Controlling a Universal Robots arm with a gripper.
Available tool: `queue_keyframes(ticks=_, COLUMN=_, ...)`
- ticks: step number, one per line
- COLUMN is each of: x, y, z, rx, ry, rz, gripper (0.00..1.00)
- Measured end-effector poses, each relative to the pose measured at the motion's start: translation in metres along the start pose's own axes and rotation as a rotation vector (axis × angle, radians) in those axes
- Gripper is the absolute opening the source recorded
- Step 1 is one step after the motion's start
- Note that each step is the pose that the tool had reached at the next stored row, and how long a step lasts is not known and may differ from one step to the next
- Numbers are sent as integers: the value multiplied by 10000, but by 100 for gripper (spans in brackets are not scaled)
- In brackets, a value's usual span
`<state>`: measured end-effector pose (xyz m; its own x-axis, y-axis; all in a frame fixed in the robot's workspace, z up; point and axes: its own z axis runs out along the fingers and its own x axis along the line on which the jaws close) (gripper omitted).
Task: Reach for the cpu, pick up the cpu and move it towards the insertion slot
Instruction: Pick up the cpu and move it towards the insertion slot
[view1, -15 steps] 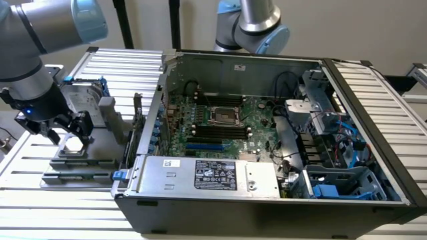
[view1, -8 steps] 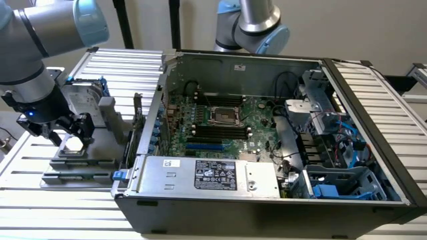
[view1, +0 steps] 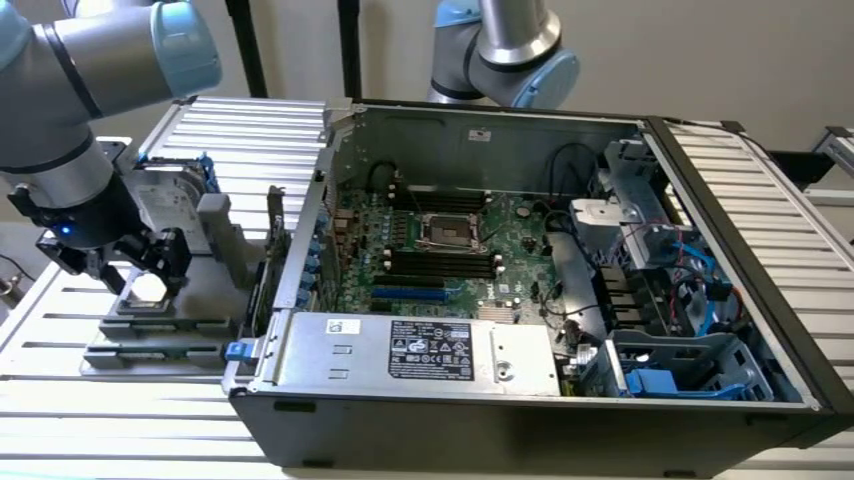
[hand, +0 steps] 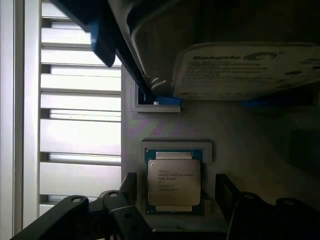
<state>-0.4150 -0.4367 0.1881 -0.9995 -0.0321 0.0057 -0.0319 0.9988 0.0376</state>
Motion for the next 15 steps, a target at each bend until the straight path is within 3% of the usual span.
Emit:
queue_keyframes(ticks=7, x=-18, y=1, z=17, rx=70, ry=66, rz=2, gripper=73)
queue_keyframes(ticks=15, x=-20, y=6, z=18, rx=78, ry=69, rz=1, gripper=73)
